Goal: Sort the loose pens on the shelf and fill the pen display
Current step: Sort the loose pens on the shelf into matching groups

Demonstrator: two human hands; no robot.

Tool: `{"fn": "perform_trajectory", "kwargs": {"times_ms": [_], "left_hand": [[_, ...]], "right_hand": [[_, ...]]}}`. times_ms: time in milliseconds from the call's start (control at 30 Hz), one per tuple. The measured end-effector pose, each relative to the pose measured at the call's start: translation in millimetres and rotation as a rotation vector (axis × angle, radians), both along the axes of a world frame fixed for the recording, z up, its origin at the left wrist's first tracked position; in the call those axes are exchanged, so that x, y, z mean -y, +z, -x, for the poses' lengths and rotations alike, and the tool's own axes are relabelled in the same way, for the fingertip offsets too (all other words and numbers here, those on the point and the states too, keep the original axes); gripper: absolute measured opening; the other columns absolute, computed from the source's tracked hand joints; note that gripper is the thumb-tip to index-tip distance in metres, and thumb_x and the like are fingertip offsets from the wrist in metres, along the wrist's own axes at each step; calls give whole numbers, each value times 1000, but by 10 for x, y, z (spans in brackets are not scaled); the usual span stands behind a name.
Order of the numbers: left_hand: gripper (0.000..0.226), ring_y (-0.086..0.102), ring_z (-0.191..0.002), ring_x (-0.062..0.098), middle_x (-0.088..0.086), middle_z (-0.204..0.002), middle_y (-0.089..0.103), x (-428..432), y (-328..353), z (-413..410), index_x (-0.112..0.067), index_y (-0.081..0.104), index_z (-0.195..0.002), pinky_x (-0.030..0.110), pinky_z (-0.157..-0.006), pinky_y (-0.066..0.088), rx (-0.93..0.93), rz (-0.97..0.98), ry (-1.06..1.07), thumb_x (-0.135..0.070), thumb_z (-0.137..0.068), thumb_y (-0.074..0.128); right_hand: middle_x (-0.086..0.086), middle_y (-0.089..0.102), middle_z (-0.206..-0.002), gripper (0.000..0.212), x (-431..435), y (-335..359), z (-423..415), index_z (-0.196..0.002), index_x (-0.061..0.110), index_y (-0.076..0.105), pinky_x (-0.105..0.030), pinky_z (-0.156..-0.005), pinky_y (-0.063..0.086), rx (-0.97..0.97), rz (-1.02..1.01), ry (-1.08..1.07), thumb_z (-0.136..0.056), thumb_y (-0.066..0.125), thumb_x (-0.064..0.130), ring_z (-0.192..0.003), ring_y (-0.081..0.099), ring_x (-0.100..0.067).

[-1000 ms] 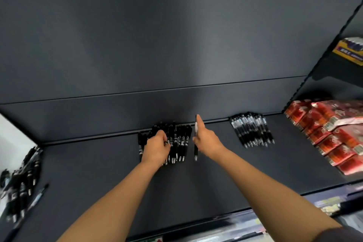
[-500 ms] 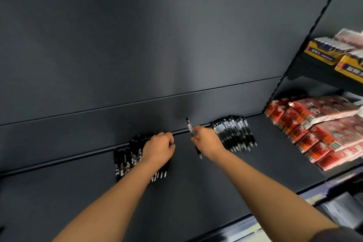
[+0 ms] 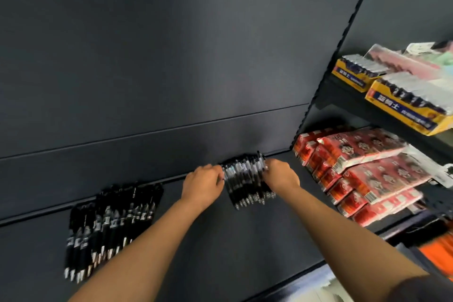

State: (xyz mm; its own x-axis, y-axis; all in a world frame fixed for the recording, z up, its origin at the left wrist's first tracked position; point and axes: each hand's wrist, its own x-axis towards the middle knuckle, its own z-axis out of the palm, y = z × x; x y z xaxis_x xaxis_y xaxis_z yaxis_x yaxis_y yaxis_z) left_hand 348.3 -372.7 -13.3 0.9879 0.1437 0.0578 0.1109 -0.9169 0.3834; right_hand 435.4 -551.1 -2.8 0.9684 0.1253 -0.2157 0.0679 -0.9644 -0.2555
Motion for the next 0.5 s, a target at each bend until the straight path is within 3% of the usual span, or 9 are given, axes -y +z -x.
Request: {"fn": "perform_trajectory", "kwargs": {"times_ms": [333, 500], "left_hand": [[9, 57, -100, 20, -2, -101, 61, 185, -88, 25, -22, 57, -96, 32, -82, 45, -80, 33, 184, -28, -91, 51], [12, 56, -100, 21, 0, -101, 60, 256, 23, 31, -20, 58, -98, 32, -81, 44, -54, 15, 214, -27, -91, 51]], "right_hand": [[-15, 61, -110, 22, 123, -311, -344, -112, 8, 59, -32, -64, 43, -48, 17, 219, -97, 48, 19, -93, 62, -34], [-12, 51, -126, 26, 179, -234, -377, -119, 10, 54, -33, -69, 42, 100, 46, 276, -97, 46, 22, -107, 57, -34]]}}
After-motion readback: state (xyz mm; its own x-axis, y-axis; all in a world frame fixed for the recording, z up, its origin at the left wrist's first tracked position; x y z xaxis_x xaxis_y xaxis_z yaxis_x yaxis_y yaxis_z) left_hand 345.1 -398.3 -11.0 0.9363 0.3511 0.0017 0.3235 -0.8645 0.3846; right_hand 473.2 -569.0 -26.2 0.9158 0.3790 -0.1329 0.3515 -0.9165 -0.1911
